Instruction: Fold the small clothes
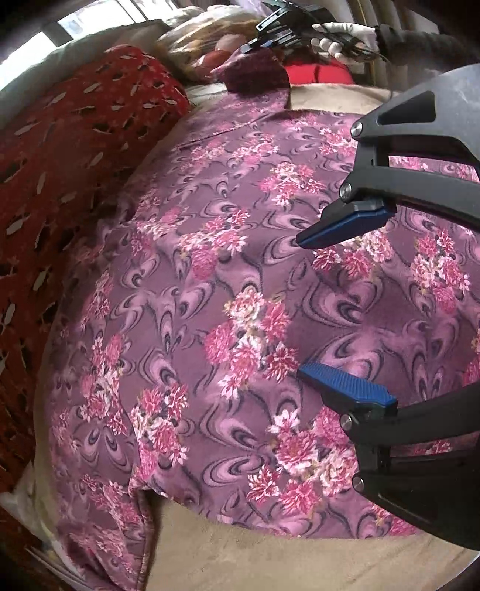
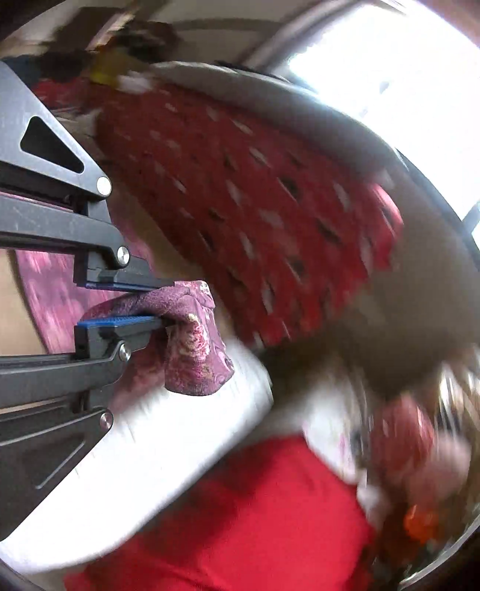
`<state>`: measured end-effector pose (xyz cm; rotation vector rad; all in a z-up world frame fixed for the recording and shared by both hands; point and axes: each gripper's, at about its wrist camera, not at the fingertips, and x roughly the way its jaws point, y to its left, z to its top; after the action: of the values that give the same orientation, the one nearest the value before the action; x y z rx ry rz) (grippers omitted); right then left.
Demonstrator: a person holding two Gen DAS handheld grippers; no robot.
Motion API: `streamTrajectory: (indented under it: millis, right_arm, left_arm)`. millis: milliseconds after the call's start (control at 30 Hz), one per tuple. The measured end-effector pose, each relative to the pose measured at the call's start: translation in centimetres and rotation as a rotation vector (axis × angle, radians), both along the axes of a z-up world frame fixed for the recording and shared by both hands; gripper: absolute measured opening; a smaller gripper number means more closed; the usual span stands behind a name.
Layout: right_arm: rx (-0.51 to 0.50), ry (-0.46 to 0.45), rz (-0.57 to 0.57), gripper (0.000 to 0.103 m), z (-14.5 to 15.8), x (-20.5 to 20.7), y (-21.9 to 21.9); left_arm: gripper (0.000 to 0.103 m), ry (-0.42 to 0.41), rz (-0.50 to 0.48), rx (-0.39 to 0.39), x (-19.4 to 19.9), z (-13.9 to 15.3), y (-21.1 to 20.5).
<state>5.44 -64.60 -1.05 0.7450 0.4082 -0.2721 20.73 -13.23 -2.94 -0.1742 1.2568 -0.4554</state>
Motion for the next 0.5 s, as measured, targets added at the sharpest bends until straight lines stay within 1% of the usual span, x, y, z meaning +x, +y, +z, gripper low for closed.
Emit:
streamTrajectory:
  millis: [33,133,167,300,400,433,467,500]
  right_arm:
    - [-0.015,0.004,0.045,0.011,0.3,1.2,2.3]
    - [-0.032,0.024,0.138,0.011,0.6,4.2,7.2]
    - [-0.033,0.034,0.179,0.011,0.5,5.5,9.3]
    - [-0.049,0.074,0.289,0.011,-0.5,9.3,15.6]
    - [-0.082,0.103,0.38,0.011,-1.0,12.1,21.1]
    - [-0.094,0.112,0.421,0.011,-1.2,13.2,23.5]
    - [-0.099,0.119,0.447,0.012,-1.5,13.7,25.0]
    - [-0.1,0.125,0.472,0.016,-1.8,14.2,26.4]
  left_arm:
    - [0.063,0.002,0.0,-0.005,0.1,0.1,0.3]
    - [0.063,0.007,0.0,-0.016,0.6,0.1,1.1]
    - [0.063,0.007,0.001,-0.023,0.8,0.1,1.6]
    - [0.063,0.017,0.008,-0.052,1.7,0.1,3.5]
    - [0.064,0.005,0.014,-0.063,2.2,0.3,4.9]
    - [0.064,0.0,0.016,-0.064,2.4,0.4,5.2]
    - [0.064,-0.004,0.018,-0.068,2.6,0.5,5.7]
    - [0.064,-0.004,0.023,-0.078,2.9,0.7,6.2]
